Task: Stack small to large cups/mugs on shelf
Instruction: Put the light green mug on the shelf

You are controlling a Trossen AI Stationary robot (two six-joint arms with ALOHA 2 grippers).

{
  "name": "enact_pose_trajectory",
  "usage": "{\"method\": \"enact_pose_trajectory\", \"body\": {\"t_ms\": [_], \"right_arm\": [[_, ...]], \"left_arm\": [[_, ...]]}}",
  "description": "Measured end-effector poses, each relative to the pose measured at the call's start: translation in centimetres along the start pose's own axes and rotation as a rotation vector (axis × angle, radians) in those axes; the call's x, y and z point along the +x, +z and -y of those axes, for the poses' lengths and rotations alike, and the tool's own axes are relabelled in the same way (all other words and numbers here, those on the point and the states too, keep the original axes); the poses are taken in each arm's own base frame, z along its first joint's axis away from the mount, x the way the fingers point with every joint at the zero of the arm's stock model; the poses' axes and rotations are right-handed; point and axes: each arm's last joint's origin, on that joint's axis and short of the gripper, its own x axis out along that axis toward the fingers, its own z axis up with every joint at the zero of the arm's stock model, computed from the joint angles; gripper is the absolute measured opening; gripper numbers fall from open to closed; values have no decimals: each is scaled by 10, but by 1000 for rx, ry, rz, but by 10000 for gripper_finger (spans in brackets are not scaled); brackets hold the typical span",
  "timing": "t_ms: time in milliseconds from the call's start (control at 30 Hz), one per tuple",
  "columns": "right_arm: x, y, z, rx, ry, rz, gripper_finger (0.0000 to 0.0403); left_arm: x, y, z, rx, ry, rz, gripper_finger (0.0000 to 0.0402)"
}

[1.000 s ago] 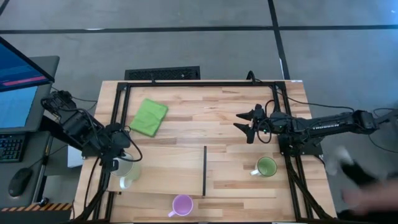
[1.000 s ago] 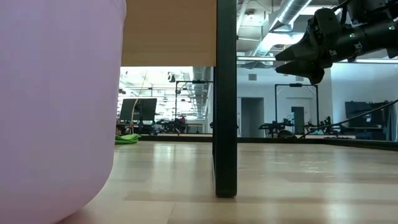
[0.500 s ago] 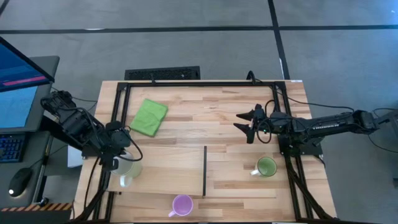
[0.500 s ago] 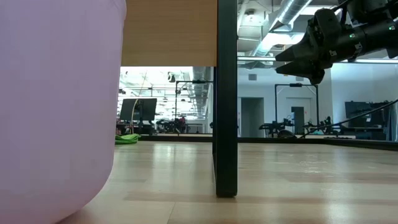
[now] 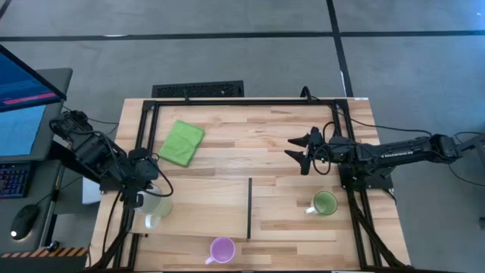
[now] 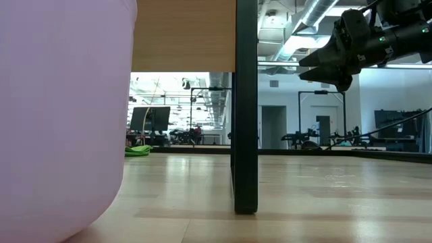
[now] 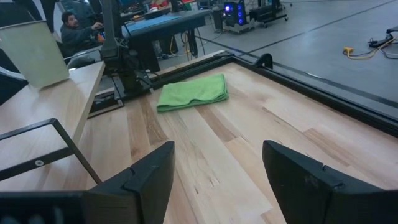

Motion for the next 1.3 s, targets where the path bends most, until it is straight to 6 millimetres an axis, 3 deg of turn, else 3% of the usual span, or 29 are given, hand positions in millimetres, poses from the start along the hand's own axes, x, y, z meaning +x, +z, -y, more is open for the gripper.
{"method": "enact_pose_trajectory", "body": {"t_ms": [1300], "right_arm": [[0,0,0,0,0,0,265]], "left_arm": [[-1,0,0,-79,-16,-10,19]]}}
